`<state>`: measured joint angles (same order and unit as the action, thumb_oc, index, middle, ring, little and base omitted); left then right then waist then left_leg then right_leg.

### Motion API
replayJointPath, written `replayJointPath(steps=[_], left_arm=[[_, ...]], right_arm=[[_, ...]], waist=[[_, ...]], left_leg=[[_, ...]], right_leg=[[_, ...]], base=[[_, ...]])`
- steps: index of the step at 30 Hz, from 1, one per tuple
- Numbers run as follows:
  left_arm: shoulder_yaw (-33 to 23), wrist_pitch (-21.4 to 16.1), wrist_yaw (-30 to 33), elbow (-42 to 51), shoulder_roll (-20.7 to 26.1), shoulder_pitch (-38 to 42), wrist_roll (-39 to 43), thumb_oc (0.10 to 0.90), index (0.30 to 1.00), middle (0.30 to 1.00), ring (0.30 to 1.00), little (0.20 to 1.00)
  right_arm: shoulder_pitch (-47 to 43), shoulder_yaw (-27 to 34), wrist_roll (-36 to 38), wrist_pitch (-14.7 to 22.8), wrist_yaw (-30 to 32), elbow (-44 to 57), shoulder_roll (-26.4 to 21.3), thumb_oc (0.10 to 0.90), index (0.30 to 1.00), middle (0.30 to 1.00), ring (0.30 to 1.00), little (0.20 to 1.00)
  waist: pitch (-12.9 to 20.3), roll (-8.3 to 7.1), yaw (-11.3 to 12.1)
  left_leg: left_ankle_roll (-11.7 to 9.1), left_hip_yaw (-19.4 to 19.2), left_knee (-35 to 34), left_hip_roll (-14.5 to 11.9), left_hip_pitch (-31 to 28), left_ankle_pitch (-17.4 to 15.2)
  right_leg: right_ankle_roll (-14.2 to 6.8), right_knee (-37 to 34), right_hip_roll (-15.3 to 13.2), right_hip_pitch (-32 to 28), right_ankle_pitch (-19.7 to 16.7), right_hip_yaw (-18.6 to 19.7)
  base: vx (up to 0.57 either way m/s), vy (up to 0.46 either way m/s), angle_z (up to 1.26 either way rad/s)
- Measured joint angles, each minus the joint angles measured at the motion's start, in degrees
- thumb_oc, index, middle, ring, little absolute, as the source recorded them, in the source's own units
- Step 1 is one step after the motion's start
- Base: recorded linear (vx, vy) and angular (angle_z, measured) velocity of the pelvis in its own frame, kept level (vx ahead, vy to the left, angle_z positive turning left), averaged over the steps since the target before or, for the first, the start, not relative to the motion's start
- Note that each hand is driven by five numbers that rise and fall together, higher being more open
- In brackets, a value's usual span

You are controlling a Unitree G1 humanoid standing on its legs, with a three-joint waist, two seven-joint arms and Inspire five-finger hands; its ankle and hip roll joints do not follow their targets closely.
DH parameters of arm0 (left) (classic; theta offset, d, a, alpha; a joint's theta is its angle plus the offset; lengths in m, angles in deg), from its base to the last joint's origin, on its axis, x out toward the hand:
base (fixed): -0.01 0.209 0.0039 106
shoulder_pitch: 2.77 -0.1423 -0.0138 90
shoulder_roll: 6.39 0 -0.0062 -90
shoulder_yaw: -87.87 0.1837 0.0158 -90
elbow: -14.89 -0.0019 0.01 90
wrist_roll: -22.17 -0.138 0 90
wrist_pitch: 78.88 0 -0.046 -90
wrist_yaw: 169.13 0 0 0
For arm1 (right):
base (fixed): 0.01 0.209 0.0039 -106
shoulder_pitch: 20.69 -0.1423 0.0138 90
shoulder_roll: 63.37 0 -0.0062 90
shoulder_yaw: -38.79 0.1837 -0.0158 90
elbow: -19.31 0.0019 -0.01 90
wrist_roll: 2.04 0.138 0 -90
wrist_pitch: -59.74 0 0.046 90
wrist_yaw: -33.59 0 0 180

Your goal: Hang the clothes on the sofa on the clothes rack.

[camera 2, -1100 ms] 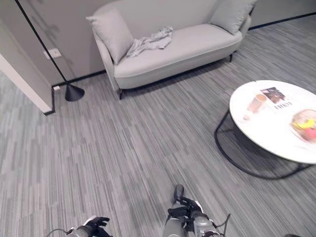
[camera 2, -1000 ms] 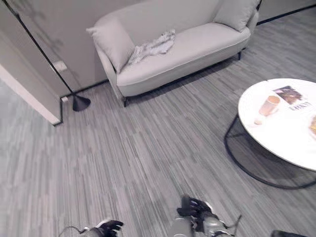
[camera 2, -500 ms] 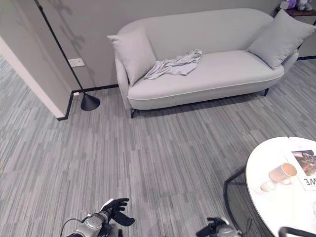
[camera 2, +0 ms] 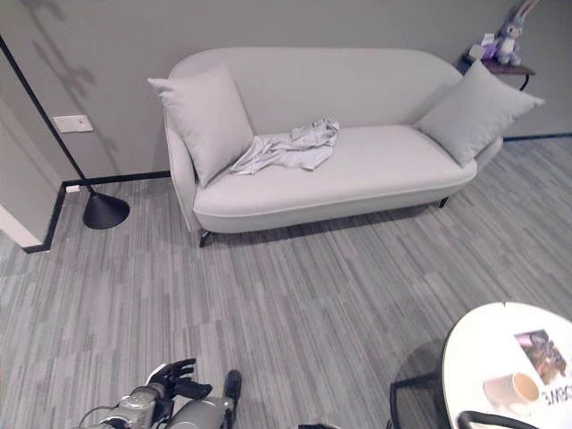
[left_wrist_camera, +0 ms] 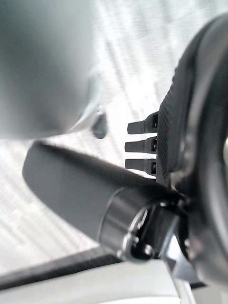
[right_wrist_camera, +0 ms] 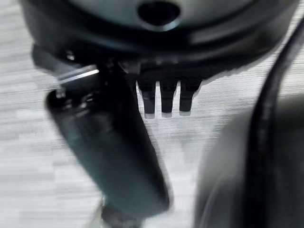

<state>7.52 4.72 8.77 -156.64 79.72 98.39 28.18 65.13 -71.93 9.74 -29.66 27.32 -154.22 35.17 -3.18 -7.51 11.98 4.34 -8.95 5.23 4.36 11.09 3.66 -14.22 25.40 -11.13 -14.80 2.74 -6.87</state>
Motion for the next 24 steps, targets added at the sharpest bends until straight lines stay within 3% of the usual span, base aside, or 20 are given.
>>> replayJointPath(steps=[1, 2, 3, 4, 5, 6, 7, 8, 9, 10, 11, 12, 13, 16, 17, 19, 20, 22, 23, 24], left_arm=[[2.28, 0.35, 0.47, 0.0, 0.25, -0.43, -0.5, 0.8, 0.9, 0.9, 0.9, 0.9], [5.42, 1.59, 0.85, -0.29, 1.05, -0.06, -1.98, 0.8, 0.9, 0.9, 0.9, 0.9], [7.59, 1.86, 1.0, -0.68, 1.14, -0.15, -2.57, 0.8, 0.9, 0.9, 0.9, 0.9], [9.32, 2.05, 1.23, -0.06, 1.04, 0.41, -3.09, 0.8, 0.9, 0.9, 0.9, 0.9], [11.57, 3.23, 1.52, -0.04, 1.02, 0.65, -4.29, 0.8, 0.9, 0.9, 0.9, 0.9], [12.5, 3.49, 1.64, -0.03, 1.01, 0.49, -4.66, 0.8, 0.9, 0.9, 0.9, 0.9], [12.23, 3.49, 1.69, -0.29, 1.21, -0.42, -5.0, 0.8, 0.9, 0.9, 0.9, 0.9], [11.9, 3.05, 1.78, -0.31, 1.34, -1.01, -5.0, 0.8, 0.9, 0.9, 0.9, 0.9], [13.36, 3.16, 2.3, 0.91, 1.13, -1.14, -5.01, 0.8, 0.9, 0.9, 0.9, 0.9], [13.82, 4.01, 2.59, 1.74, 1.17, -1.01, -5.99, 0.8, 0.9, 0.9, 0.9, 0.9], [15.53, 4.19, 2.79, 4.19, 1.56, -0.16, -7.4, 0.8, 0.9, 0.9, 0.9, 0.9], [16.53, 3.28, 3.11, 4.15, 1.37, 0.78, -8.38, 0.8, 0.9, 0.9, 0.9, 0.9], [16.51, 2.76, 3.25, 4.0, 0.99, 0.49, -8.85, 0.8, 0.9, 0.9, 0.9, 0.9], [16.41, 2.74, 3.3, 2.75, -0.15, -2.26, -9.35, 0.8, 0.9, 0.9, 0.9, 0.9], [16.31, 1.99, 3.83, 2.3, -1.05, -5.17, -10.06, 0.8, 0.9, 0.9, 0.9, 0.9], [15.05, 1.66, 4.21, 1.66, -1.57, -6.02, -10.47, 0.8, 0.9, 0.9, 0.9, 0.9], [11.6, 0.8, 4.19, 0.91, -2.21, -7.15, -10.18, 0.8, 0.9, 0.9, 0.9, 0.9], [8.12, 0.38, 4.69, 0.58, -2.48, -6.97, -8.46, 0.8, 0.9, 0.9, 0.9, 0.9], [7.1, 0.2, 4.57, 1.11, -2.25, -6.56, -8.33, 0.8, 0.9, 0.9, 0.9, 0.9], [4.71, -0.47, 5.22, 2.26, -1.69, -5.23, -6.71, 0.8, 0.9, 0.9, 0.9, 0.9]], right_arm=[[-0.28, 1.16, 0.33, -0.17, -0.04, 0.21, -0.27, 0.8, 0.9, 0.9, 0.9, 0.9], [-1.77, -0.11, -1.53, -0.01, 0.07, 1.39, -0.51, 0.8, 0.9, 0.9, 0.9, 0.9], [-2.81, -1.31, -2.69, -0.02, 0.37, 1.67, -0.53, 0.8, 0.9, 0.9, 0.9, 0.9], [-3.69, -2.57, -4.24, -0.39, 0.5, 2.97, -1.11, 0.8, 0.9, 0.9, 0.9, 0.9], [-5.69, -3.8, -5.94, -0.21, 0.67, 4.67, -1.7, 0.8, 0.9, 0.9, 0.9, 0.9], [-6.59, -4.77, -6.59, -0.29, 0.69, 6.77, -2.13, 0.8, 0.9, 0.9, 0.9, 0.9], [-6.61, -6.07, -7.02, 0.49, 1.05, 8.31, -2.34, 0.8, 0.9, 0.9, 0.9, 0.9], [-6.19, -5.84, -7.01, 1.54, 2.19, 9.71, -2.66, 0.8, 0.9, 0.9, 0.9, 0.9], [-6.48, -5.85, -7.1, 0.85, 2.11, 11.72, -3.51, 0.8, 0.9, 0.9, 0.9, 0.9], [-6.51, -6.02, -7.34, 0.64, 2.06, 12.12, -4.03, 0.8, 0.9, 0.9, 0.9, 0.9], [-5.55, -7.78, -8.13, 0.9, 2.57, 15.94, -5.68, 0.8, 0.9, 0.9, 0.9, 0.9], [-6.46, -7.18, -8.73, 0.88, 2.42, 15.19, -5.38, 0.8, 0.9, 0.9, 0.9, 0.9], [-7.53, -4.83, -8.74, -0.09, 2.57, 12.85, -4.03, 0.8, 0.9, 0.9, 0.9, 0.9], [-6.82, -3.04, -8.49, 0.03, 2.96, 12.01, -2.72, 0.8, 0.9, 0.9, 0.9, 0.9], [-5.04, -1.51, -8.57, 1.66, 3.79, 10.29, -1.61, 0.8, 0.9, 0.9, 0.9, 0.9], [-4.24, -1.55, -8.76, 1.64, 3.91, 10.85, -2.45, 0.8, 0.9, 0.9, 0.9, 0.9], [-5.28, -2.64, -9.87, 0.6, 3.85, 10.68, -3.34, 0.8, 0.9, 0.9, 0.9, 0.9], [-4.65, -5.22, -11.76, -0.49, 3.65, 10.82, -3.97, 0.8, 0.9, 0.9, 0.9, 0.9], [-4.17, -5.88, -13.07, -0.46, 4.17, 12.01, -4.09, 0.8, 0.9, 0.9, 0.9, 0.9], [-4.12, -8.68, -14.3, -1.25, 4.0, 12.51, -4.31, 0.8, 0.9, 0.9, 0.9, 0.9]], waist=[[0.19, -0.49, -0.01], [-0.13, -0.56, -1.32], [-0.09, -0.04, -1.95], [-0.12, 1.28, -2.07], [-0.82, 4.47, -4.0], [-1.4, 6.29, -5.67], [-2.19, 7.65, -7.14], [-1.9, 7.25, -7.39], [-1.92, 7.18, -7.73], [-2.11, 6.11, -8.06], [-2.19, 6.18, -9.41], [-2.67, 5.25, -9.62], [-3.64, 5.17, -9.84], [-2.41, 4.71, -11.66], [-0.32, 5.6, -12.42], [1.73, 7.56, -13.22], [2.13, 8.69, -11.41], [2.12, 8.28, -9.36], [1.46, 7.47, -9.52], [0.39, 6.43, -8.26]], left_leg=[[1.05, 0.29, -0.79, 0.74, -1.53, -0.33], [2.27, 1.21, -1.64, 1.7, -4.3, -1.34], [2.55, 1.89, -2.57, 1.89, -6.56, -1.3], [3.5, 3.17, -3.35, 1.42, -8.79, -3.01], [3.91, 4.64, -3.72, -0.64, -10.39, -3.92], [3.93, 5.96, -4.4, -1.87, -11.7, -4.06], [2.06, 6.63, -5.43, -2.81, -13.3, -1.91], [1.91, 7.31, -6.5, -2.27, -14.99, -2.14], [2.92, 8.58, -6.92, -1.77, -17.05, -5.36], [3.32, 9.88, -5.78, -1.41, -16.36, -7.04], [2.5, 12.92, -4.78, -1.3, -15.06, -7.67], [2.14, 13.64, -5.71, -1.36, -15.97, -7.98], [1.24, 14.3, -7.37, -1.57, -18.82, -8.68], [-0.79, 16.94, -6.65, -2.13, -22.68, -12.85], [-2.5, 19.13, -7.18, -5.35, -26.73, -16.67], [-5.57, 20.15, -5.24, -8.82, -27.91, -17.25], [-7.33, 19.6, 3.62, -10.9, -25.52, -16.35], [-12.88, 19.78, 16.61, -11.25, -20.89, -8.98], [-15.78, 18.23, 26.91, -11.6, -15.54, -2.78], [-14.98, 15.68, 43.67, -12.75, -6.3, 7.99]], right_leg=[[0.05, 7.23, -1.47, 3.14, -0.78, -0.2], [1.34, 18.32, -2.96, 8.1, -4.85, -0.16], [3.06, 21.88, -3.22, 10.01, -3.86, -1.63], [4.85, 25.02, -2.38, 14.14, -1.87, -1.96], [9.11, 28.12, -0.62, 20.7, 3.34, -4.67], [9.27, 25.62, 0.71, 23.77, 5.4, -6.63], [9.05, 20.04, 1.68, 25.96, 5.53, -7.23], [8.29, 18.35, 1.24, 28.1, 5.03, -6.95], [8.27, 11.99, 0.76, 30.41, 5.11, -6.94], [8.19, 2.73, 0.67, 30.51, 5.02, -7.18], [6.5, -16.43, 0.67, 29.9, 3.66, -7.99], [3.64, -23.95, 0.58, 30.76, 1.68, -6.19], [3.68, -29.34, -0.01, 32.23, -1.93, -5.17], [4.1, -26.87, -1.36, 31.5, -3.8, -5.01], [6.4, -18.68, -0.14, 31.86, -6.62, -5.06], [7.91, -14.52, 2.23, 31.2, -7.98, -6.75], [11.55, -14.54, 5.0, 28.41, -6.57, -7.58], [15.78, -18.42, 7.52, 22.56, -4.72, -8.71], [16.57, -20.8, 8.45, 19.45, -3.25, -9.62], [17.8, -24.71, 9.23, 14.95, -2.44, -10.52]], base=[[0.65, 0.266, 0.27], [0.58, 0.194, 0.33], [0.58, 0.107, 0.2], [0.54, 0.022, 0.23], [0.35, -0.004, 0.18], [0.41, -0.044, 0.59], [0.38, -0.094, 0.71], [0.8, -0.264, 0.79], [0.76, -0.279, 0.64], [0.81, -0.279, 1.09], [0.62, -0.169, 1.15], [0.88, -0.238, 1.11], [0.67, -0.186, 0.46], [0.5, -0.18, 0.53], [0.84, -0.34, 0.77], [0.46, -0.216, 0.63], [0.42, -0.26, 0.31], [0.55, -0.431, 0.18], [0.51, -0.489, 0.34], [0.51, -0.433, 0.46]])
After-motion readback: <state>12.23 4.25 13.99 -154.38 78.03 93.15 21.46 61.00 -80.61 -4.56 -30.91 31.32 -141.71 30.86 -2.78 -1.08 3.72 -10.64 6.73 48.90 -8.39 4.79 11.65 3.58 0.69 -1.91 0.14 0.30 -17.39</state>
